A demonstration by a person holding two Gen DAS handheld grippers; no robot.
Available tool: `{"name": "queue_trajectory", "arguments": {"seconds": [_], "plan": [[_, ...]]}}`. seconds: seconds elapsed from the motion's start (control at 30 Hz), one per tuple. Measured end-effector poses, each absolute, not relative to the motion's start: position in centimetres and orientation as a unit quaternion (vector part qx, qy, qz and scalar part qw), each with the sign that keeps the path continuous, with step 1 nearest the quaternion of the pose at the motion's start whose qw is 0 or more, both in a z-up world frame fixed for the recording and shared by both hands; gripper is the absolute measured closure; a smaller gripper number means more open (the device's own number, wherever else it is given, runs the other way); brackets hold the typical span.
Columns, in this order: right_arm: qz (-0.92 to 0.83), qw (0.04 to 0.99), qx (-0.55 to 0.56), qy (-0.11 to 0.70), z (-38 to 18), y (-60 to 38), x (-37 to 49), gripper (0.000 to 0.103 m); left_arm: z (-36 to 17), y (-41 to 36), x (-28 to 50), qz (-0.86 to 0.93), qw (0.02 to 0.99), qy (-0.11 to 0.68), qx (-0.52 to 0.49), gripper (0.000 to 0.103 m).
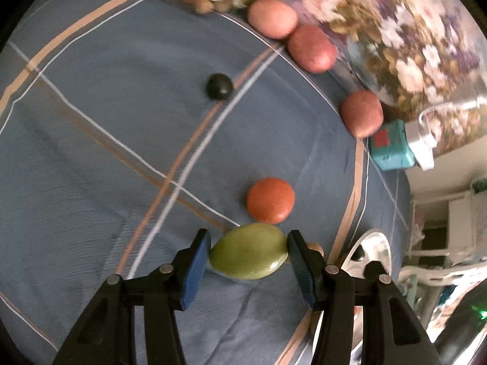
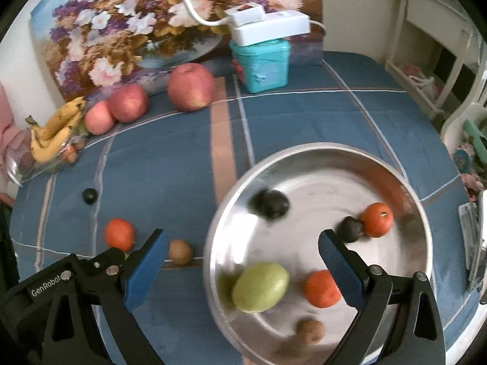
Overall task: Organize fruits
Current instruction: 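Close the left tool around the green pear, then grasp the brown kiwi with the right tool while the left tool holds the pear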
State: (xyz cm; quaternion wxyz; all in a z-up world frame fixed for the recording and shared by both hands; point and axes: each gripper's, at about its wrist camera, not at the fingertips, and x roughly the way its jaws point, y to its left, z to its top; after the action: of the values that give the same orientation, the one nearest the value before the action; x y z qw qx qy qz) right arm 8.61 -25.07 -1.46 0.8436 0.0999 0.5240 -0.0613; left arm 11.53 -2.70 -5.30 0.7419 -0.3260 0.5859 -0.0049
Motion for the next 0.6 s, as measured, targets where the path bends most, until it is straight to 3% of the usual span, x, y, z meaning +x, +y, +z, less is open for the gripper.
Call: {"name": "queue_trajectory", "arguments": {"seconds": [0.17, 0.2, 0.27, 0.37, 0.5, 0.6], "plan": [[-0.023, 0.844, 0.1, 0.527, -1.9, -22.9, 8.8, 0.008, -4.6, -0.6, 11.5, 0.012, 0.746, 0.572, -0.34, 0.048], [-0.013, 0.844, 0.103, 0.527, -1.9, -22.5, 8.8, 0.019, -4.5, -0.2, 11.5, 0.014, 0.746, 0.571, -0.342, 0.048], [0.006, 0.841, 0.115, 0.528, -2.0, -21.9, 9.0, 0.031, -4.5, 0.5, 11.4, 0.016, 0.743, 0.57, -0.351, 0.048], [0.027, 0.836, 0.123, 0.533, -2.6, -20.8, 9.3, 0.031, -4.6, 1.2, 11.3, 0.018, 0.738, 0.569, -0.362, 0.048], [0.034, 0.833, 0.096, 0.543, -3.2, -19.7, 9.6, 0.052, -4.8, 1.3, 11.3, 0.019, 0.732, 0.57, -0.372, 0.048], [0.024, 0.831, 0.074, 0.551, -3.8, -19.3, 9.9, 0.053, -4.9, 1.6, 11.1, 0.017, 0.728, 0.57, -0.381, 0.048]]}}
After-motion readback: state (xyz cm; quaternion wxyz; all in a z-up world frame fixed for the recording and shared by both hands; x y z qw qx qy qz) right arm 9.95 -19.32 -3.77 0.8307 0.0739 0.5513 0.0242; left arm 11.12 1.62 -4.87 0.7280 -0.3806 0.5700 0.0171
